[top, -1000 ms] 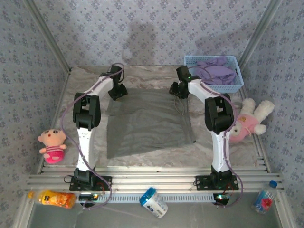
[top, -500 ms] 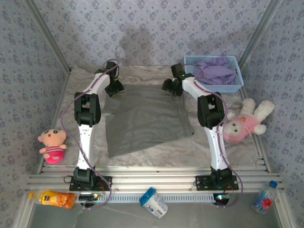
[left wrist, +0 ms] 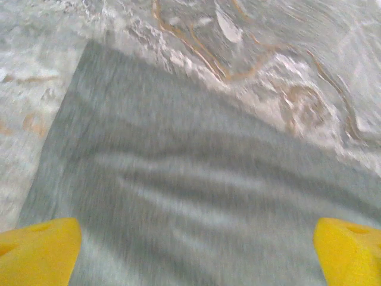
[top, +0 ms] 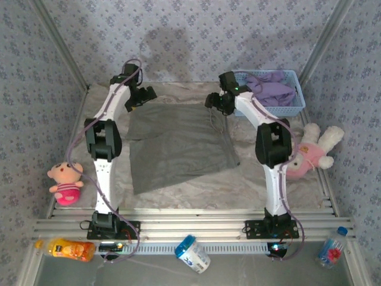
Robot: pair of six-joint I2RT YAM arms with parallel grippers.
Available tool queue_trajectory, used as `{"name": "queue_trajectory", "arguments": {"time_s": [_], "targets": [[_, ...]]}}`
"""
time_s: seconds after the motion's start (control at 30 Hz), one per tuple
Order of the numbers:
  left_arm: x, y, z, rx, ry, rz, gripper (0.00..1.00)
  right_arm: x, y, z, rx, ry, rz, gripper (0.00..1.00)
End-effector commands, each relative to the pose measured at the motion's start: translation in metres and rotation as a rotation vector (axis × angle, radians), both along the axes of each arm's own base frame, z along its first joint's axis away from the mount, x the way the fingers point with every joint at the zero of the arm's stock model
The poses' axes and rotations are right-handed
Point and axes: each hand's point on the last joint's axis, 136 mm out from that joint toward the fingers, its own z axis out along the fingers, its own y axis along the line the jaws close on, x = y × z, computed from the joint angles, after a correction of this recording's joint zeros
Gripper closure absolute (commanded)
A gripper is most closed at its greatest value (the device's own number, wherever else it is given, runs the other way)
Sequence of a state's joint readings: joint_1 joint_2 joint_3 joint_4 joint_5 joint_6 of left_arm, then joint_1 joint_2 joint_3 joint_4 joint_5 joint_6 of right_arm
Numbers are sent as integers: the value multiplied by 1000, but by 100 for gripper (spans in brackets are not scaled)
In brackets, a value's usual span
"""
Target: Fold and stack the mixed laundry pile
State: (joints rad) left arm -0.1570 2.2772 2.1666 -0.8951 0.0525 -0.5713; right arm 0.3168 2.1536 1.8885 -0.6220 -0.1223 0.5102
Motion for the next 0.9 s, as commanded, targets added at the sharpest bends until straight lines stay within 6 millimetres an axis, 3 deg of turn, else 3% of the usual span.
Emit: {"name": "queue_trajectory", "arguments": {"time_s": [0.0,0.17,0.33,0.43,0.57,0.73,0.87], "targets": [[-31,-14,45,-2,-83,-53,0,-39,-16,15,-36,7,17,27],[-103,-20,30,-48,-40,-50,0,-117,-37,-7,-66,114,45,26],[-181,-23,-8,-70,52,-25,0,-196,-55,-37,-60,237,59,25],[-221,-28,-33,-78,109,-12,0,-227,-61,-54,-47,306,40,23],[-253,-29,-52,-55,149,34,0,-243,-56,-66,16,361,4,18],[-272,-29,-59,-59,167,88,0,-223,-51,-69,84,339,-128,19],[-284,-23,-59,-36,187,83,0,-217,-56,-77,86,334,-221,28]]}}
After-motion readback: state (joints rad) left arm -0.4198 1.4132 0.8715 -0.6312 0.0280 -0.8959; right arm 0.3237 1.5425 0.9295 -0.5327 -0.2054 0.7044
